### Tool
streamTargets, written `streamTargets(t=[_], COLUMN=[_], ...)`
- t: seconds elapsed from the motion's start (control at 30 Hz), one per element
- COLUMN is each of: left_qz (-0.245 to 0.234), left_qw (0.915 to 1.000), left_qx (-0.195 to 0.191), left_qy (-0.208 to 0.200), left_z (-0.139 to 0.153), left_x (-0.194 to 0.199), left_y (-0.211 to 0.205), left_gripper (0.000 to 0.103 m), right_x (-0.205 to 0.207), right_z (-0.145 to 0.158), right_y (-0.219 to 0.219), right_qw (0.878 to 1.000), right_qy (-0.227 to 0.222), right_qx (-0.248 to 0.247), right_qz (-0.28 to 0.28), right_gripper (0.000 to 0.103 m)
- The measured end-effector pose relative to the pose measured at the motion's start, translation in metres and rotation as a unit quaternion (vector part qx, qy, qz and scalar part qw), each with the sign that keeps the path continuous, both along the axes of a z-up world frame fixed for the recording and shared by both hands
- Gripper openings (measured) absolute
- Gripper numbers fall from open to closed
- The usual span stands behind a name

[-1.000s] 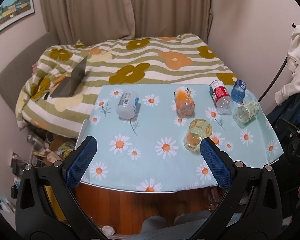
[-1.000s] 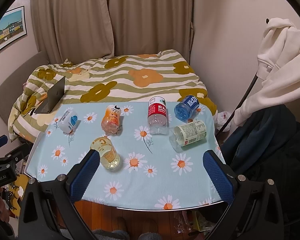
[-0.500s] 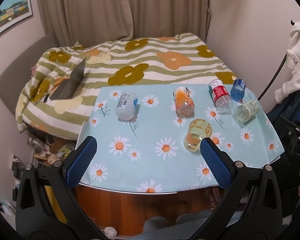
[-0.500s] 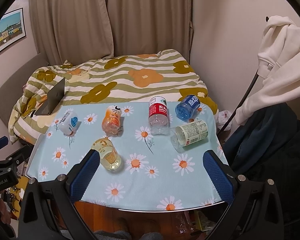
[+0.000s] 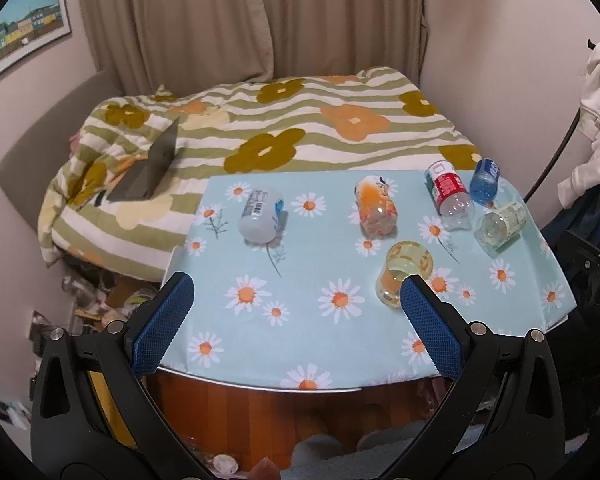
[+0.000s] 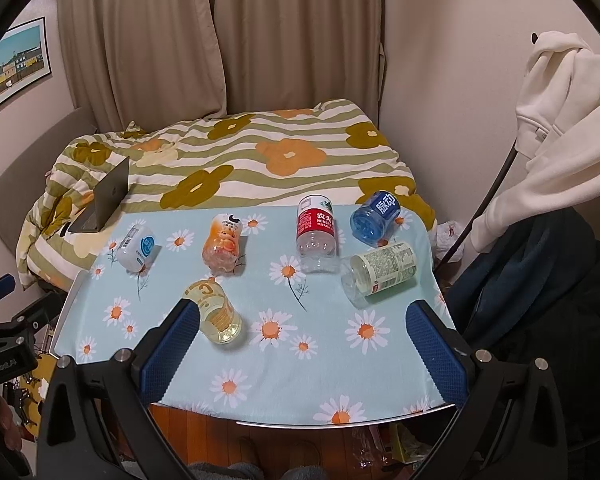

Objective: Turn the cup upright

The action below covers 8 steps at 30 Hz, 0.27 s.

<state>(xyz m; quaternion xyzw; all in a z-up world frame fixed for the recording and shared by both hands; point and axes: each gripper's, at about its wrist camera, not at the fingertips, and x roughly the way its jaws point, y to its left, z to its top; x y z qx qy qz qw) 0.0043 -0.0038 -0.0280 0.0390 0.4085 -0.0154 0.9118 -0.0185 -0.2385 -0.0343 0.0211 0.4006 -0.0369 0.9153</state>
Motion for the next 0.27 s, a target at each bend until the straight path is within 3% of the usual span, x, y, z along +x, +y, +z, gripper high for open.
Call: streamTargets(t=[0.27], left_qz=[0.003], left_qw=[1.0000], left_qx=[0.003], left_qy=[-0.008], left_z=[-0.0037], left_x=[0.0019], left_y=[0.0007], left_gripper=[0.103], right_x=[0.0000], right_z=[-0.0002], right_y=[0.0002], right_qw=[1.000], right_qy=[0.001], right_qx=[0.001], right_qz=[0.000], right_gripper=[0.103])
